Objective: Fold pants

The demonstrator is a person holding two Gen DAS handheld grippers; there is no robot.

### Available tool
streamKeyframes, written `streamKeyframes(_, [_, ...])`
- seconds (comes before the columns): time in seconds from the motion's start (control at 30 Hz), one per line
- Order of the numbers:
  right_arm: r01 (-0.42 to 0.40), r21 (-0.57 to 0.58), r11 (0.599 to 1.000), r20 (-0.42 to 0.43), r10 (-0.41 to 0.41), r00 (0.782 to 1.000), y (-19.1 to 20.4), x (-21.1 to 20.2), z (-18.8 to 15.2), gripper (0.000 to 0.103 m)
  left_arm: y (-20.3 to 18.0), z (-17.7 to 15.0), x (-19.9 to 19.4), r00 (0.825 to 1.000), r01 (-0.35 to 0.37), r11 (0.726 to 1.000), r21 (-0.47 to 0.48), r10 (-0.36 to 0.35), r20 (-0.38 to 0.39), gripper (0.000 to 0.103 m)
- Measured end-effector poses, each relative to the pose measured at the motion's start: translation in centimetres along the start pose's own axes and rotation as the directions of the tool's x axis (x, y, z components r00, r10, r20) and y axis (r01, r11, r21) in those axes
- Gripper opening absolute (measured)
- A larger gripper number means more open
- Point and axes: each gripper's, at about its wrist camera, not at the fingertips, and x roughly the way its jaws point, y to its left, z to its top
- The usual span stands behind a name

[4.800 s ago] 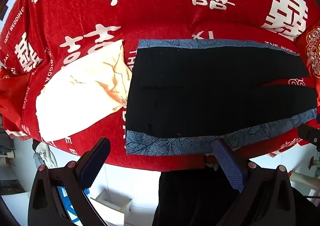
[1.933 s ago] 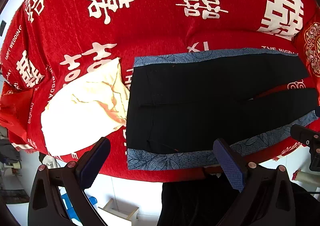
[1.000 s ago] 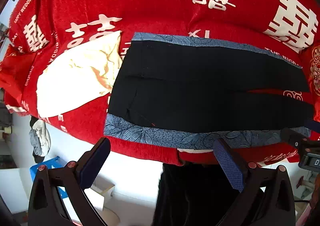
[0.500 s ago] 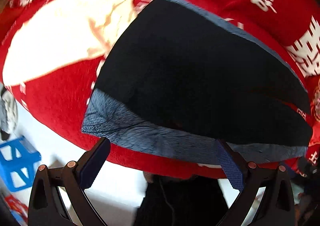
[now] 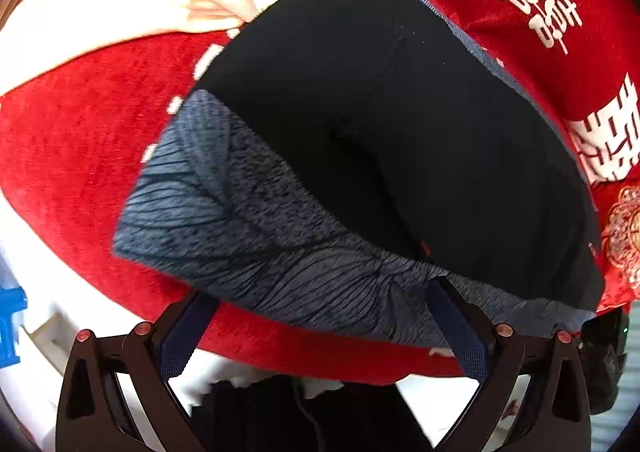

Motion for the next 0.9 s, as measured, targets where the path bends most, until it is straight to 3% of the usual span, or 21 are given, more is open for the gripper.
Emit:
streamKeyframes(0.13, [-0.039, -0.037, 0.999, 0.034, 0.04, 0.999, 0.3, -0.5, -0.3, 0.073, -0.4, 0.7, 0.3, 0.999, 0.033, 0.999, -0.015, -0.033, 0.028, 0.103])
streamKeyframes(0.3, [-0.142, 0.021, 0.99, 0.068, 0.14, 0.988, -0.9, -0.1, 0.2, 0.073, -0.9, 1.6, 0.3, 0.998, 0.042, 0.999, -0.03, -0.041, 0.045, 0.102])
streamKeyframes(0.37, [-0.185, 0.066, 0.98, 0.075, 0.18, 0.981, -0.9, 0.6, 0.3, 0.073, -1.0, 2.0, 0.4, 0.999, 0.025, 0.999, -0.045, -0.022, 0.049, 0.09])
streamKeyframes(0.4, [-0.201, 0.094, 0.975, 0.076, 0.194, 0.978, -1.1, 0.7, 0.4, 0.067, -1.1, 2.1, 0.3, 0.999, 0.017, 0.999, -0.051, -0.014, 0.05, 0.086])
streamKeyframes(0.43, [-0.216, 0.142, 0.966, 0.076, 0.207, 0.975, -1.6, 0.8, 0.3, 0.057, -0.9, 2.2, 0.2, 0.999, 0.005, 0.998, -0.057, -0.002, 0.051, 0.074])
streamKeyframes(0.47, [-0.218, 0.18, 0.959, 0.079, 0.207, 0.975, -2.0, 0.9, 0.4, 0.027, -0.8, 2.3, 0.1, 0.999, -0.001, 0.998, -0.059, 0.004, 0.049, 0.06])
streamKeyframes(0.5, [-0.214, 0.223, 0.951, 0.081, 0.201, 0.976, -2.5, 1.0, 0.4, 0.008, -0.8, 2.5, 0.1, 0.999, 0.001, 0.998, -0.059, 0.001, 0.047, 0.049])
streamKeyframes(0.57, [-0.202, 0.275, 0.94, 0.088, 0.185, 0.979, -2.7, 1.0, 0.4, 0.008, -0.4, 2.8, -0.3, 0.997, 0.071, 0.996, -0.058, -0.069, 0.027, 0.019])
streamKeyframes(0.63, [-0.159, 0.216, 0.963, 0.086, 0.143, 0.986, -0.8, 0.1, 0.3, 0.007, -1.0, 3.2, -1.1, 0.997, 0.076, 0.996, -0.041, -0.075, 0.03, 0.019])
streamKeyframes(0.9, [-0.153, 0.058, 0.987, 0.09, 0.147, 0.985, 6.0, -4.7, 3.1, 0.007, -4.6, 7.2, -6.8, 0.985, 0.131, 0.991, -0.002, -0.13, 0.111, 0.019])
